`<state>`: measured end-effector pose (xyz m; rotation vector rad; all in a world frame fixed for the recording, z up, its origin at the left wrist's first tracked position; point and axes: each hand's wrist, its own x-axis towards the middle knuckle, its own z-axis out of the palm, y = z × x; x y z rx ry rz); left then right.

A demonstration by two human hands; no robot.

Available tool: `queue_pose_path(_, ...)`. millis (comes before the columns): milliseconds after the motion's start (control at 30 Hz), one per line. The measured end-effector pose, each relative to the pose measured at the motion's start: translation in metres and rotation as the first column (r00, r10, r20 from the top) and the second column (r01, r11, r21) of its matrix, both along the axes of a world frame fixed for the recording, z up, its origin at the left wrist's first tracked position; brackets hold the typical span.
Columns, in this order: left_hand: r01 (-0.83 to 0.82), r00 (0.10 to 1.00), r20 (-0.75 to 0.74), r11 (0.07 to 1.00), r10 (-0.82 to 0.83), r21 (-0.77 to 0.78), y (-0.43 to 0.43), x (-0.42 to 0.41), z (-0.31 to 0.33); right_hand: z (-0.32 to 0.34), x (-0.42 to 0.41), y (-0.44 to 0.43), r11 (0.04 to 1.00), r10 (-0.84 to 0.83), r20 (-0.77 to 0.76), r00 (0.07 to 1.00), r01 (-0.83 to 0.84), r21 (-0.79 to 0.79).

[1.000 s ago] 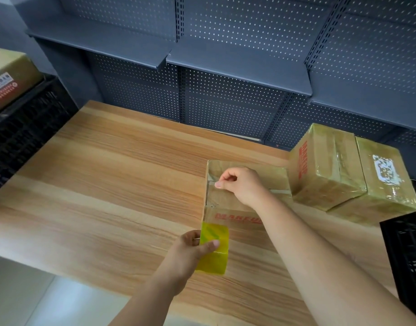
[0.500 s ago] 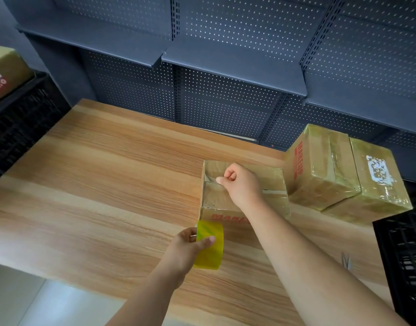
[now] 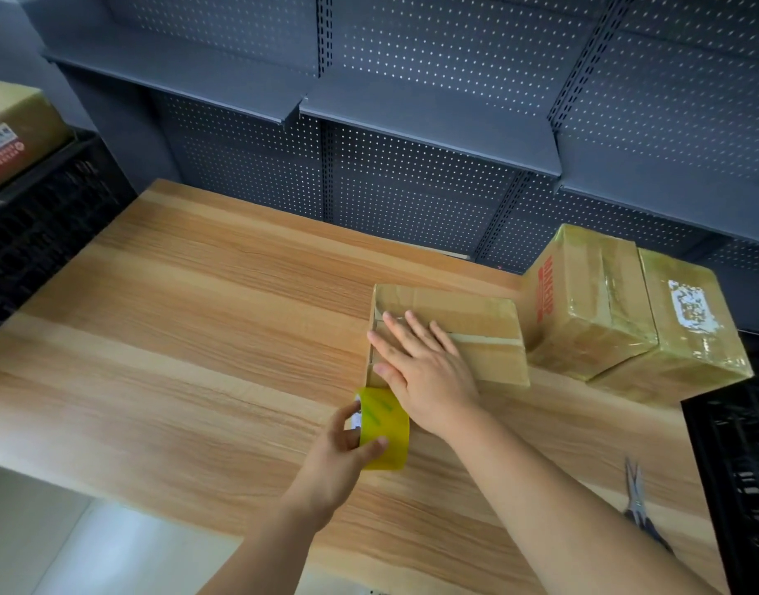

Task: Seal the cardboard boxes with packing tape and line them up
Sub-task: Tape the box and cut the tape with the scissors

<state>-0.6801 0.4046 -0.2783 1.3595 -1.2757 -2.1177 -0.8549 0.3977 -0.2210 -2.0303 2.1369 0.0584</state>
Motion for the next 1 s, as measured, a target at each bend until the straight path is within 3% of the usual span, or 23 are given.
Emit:
queue_pose_path(133, -0.047, 0.998, 0.036, 0.995, 0.051, -0.091, 0.0, -0.005, -0.001, -0.003, -0.002, -0.007, 1.0, -0.008, -0.005, 1.0, 0.008, -0.001)
queue_pose_path(333, -0.049, 0.994, 0.1, 0.998, 0.047, 0.026, -0.013, -0.006, -0.017, -0.003, -0.004, -0.01, 1.0, -0.017, 0.001, 1.0, 0.017, -0.003)
queue_pose_path(500, -0.097, 0.989, 0.111, 0.995, 0.095, 0.013, -0.02, -0.011, -0.006, 0.001, -0.006, -0.016, 0.999, -0.042, 0.013, 0.999, 0.042, 0.002)
queue_pose_path(567, -0.09, 0.993, 0.077, 0.996, 0.09, -0.008, -0.02, -0.009, -0.003, 0.01, -0.005, -0.011, 0.999, -0.023, 0.087, 0.996, 0.025, -0.027)
queue_pose_path(633, -0.092, 0.995, 0.046, 0.996, 0.093, -0.018, -0.018, -0.008, 0.0, 0.016, -0.005, 0.008, 0.981, -0.025, 0.235, 0.972, 0.069, -0.18)
queue_pose_path(700, -0.095, 0.995, 0.038, 0.995, 0.096, -0.023, -0.015, -0.009, 0.001, 0.015, -0.013, 0.042, 0.883, -0.114, 0.441, 0.89, 0.295, -0.366)
queue_pose_path(800, -0.107, 0.994, 0.032, 0.994, 0.108, -0.03, -0.013, -0.01, 0.002, -0.015, -0.043, 0.119, 0.616, -0.453, 0.627, 0.633, 0.731, -0.293)
queue_pose_path(900, -0.112, 0.993, 0.022, 0.992, 0.113, -0.054, -0.012, -0.012, -0.001, -0.06, -0.088, 0.214, 0.27, -0.815, 0.486, 0.316, 0.949, -0.164)
queue_pose_path(967, -0.104, 0.994, 0.036, 0.992, 0.107, -0.072, -0.012, -0.014, -0.003, -0.08, -0.11, 0.263, 0.144, -0.916, 0.366, 0.166, 0.986, -0.085)
queue_pose_path(1000, -0.103, 0.993, 0.042, 0.991, 0.107, -0.08, -0.011, -0.016, -0.004, -0.087, -0.118, 0.283, 0.133, -0.941, 0.307, 0.144, 0.989, -0.058)
